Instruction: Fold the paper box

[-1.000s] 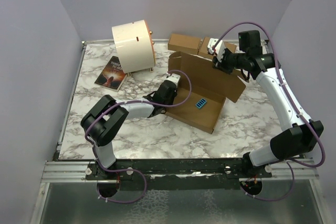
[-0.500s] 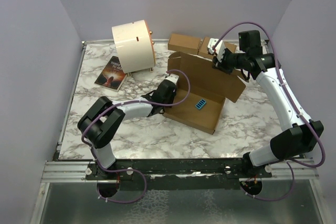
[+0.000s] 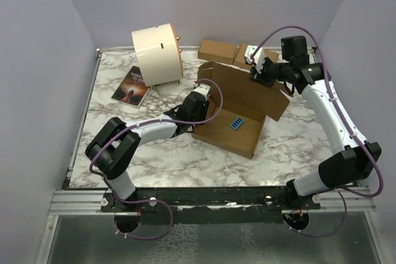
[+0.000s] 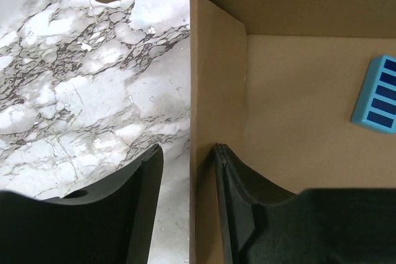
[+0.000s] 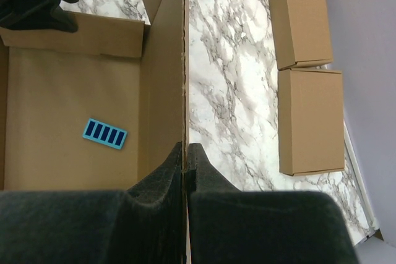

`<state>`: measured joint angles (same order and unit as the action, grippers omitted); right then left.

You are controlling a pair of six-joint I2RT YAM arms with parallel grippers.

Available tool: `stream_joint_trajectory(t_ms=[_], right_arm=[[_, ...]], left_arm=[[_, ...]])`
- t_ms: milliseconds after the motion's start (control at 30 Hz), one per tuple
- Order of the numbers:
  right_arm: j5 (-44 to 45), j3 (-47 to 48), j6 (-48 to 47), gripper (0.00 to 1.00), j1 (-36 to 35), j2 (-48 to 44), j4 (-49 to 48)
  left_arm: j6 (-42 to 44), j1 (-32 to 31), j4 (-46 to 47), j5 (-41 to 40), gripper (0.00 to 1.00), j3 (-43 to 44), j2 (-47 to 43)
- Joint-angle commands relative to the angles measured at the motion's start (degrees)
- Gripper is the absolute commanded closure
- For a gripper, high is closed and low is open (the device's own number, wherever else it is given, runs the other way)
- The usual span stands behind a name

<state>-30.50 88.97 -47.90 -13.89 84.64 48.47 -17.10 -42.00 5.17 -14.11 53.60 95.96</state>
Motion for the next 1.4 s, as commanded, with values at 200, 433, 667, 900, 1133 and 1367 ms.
stream_joint_trajectory(t_ms=[200,433,667,900,1133,1367], right_arm=[[-2.86,-0.22,-0.77,0.99,-0.08,-1.58,1.14],[-3.36,0.02,-1.15,0.99,-0.13,-1.78,1.87],[-3.53,0.93,-0.98,0.99,-0.17,-0.98,1.75],[-3.36,3.75,2.66,0.43,-0.17,0.57,1.01],[-1.50,6.10,7.96,0.14,0.34,-0.13,0.55],[-9.88,-0.83,16.44,0.03,9.32,-7.02,-6.33]], left_arm=[[-0.89,0.29,3.17,2.78,0.58,-2.09,-2.87],[-0.17,0.83,4.09,4.11,0.75,-2.67,3.72],[-1.18,0.83,4.79,0.94,1.00,-5.09,4.73],[-5.03,0.09,3.22,-3.53,1.00,-5.56,4.52],[-11.12,0.08,2.17,-4.41,1.00,-5.52,4.97],[-15.58,0.11,2.39,-7.20,1.00,-6.78,3.65]])
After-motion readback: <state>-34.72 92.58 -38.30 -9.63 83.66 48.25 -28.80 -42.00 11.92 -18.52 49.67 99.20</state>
